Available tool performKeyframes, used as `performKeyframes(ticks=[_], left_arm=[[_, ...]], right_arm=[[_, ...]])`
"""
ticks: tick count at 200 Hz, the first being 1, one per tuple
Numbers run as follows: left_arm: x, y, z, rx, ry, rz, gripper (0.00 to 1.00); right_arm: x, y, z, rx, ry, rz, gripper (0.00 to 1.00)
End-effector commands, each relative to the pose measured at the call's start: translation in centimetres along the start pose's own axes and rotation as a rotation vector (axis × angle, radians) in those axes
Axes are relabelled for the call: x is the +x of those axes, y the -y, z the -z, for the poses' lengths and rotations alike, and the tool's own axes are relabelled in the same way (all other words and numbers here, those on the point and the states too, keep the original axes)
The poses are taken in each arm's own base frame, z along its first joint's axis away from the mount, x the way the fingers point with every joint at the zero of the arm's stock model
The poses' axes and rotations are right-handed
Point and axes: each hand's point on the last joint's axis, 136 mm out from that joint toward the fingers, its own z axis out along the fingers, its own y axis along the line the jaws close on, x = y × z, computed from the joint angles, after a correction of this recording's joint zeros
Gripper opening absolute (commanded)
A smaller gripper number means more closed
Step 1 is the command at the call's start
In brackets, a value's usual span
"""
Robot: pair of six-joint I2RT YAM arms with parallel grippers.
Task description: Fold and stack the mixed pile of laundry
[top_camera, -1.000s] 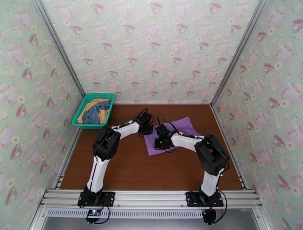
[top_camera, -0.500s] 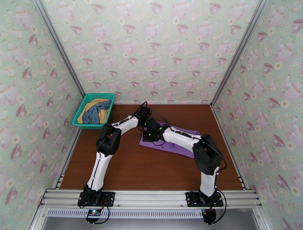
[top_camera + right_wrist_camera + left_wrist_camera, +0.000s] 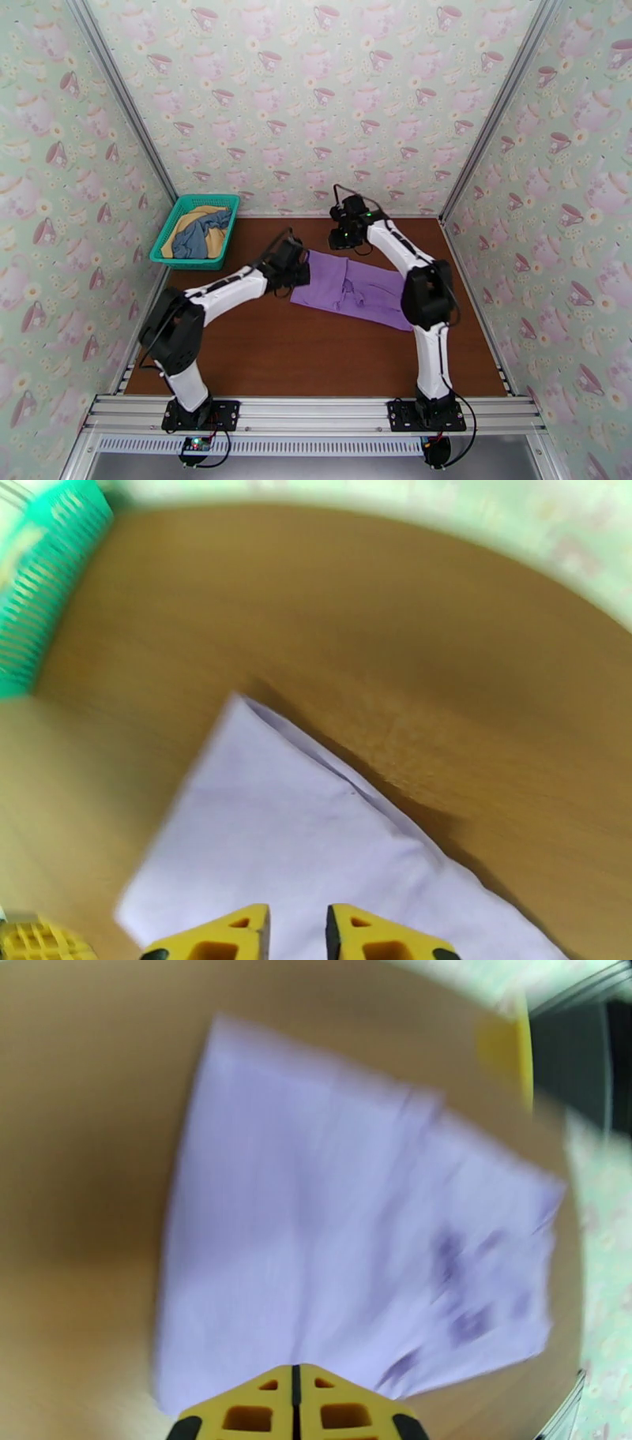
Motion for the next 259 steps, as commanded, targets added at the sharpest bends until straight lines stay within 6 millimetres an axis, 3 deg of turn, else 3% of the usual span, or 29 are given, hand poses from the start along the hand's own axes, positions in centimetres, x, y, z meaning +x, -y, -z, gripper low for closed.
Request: performKeyframes(ticks=[1,38,62,101,138,162,183,200,217,239,259], left_arm=[[-0.3,0.6,-1.7,0.038,0.056,0.109,0.07],[-0.2,-0.6,-4.9,-0.01,0.054,0.137,0.07],[-0.6,-2.4,-7.3,-0.071,0.004,0.127,0.07],[-4.0,-7.1,-10.1,-0.149,-0.05,0.14,0.06],[-8.8,-9.9,-10.5,-0.162,-0.058,0.133,0.07],[-11.5,-9.0,-10.6,-0.12,-0.054,0.081,0.07],[-13.0,-7.9,-10.3,-0.094,-0.045,0.037,0.08],[-13.9,-7.2,-8.8,-0.077,-0.009,0.02,0.09],[-14.9,-6.5,-5.6,-0.065,0.065,-0.007,0.14],[-17.0,-4.8,1.2,-0.036,0.227,-0.079,0.27],[-18.2,-2.7,8.7,-0.011,0.421,-0.222,0.4]], right_arm=[[1.6,1.2,-1.9,0.051,-0.09,0.038,0.29],[4.3,3.2,-4.0,0.118,-0.116,-0.118,0.28],[6.6,3.1,-3.8,0.12,-0.09,-0.243,0.29],[10.2,2.1,-4.4,0.061,0.023,-0.566,0.26],[10.4,-0.2,-6.4,-0.026,0.158,-0.815,0.25],[9.2,-1.8,-7.1,-0.065,0.213,-0.921,0.23],[7.4,-1.7,-6.3,-0.045,0.271,-0.94,0.23],[5.2,-1.1,-3.8,-0.014,0.317,-0.865,0.25],[2.1,-1.0,0.6,-0.008,0.381,-0.708,0.29],[-0.2,-1.4,8.1,0.073,0.463,-0.388,0.37],[0.6,-2.4,13.5,0.128,0.478,-0.064,0.4]])
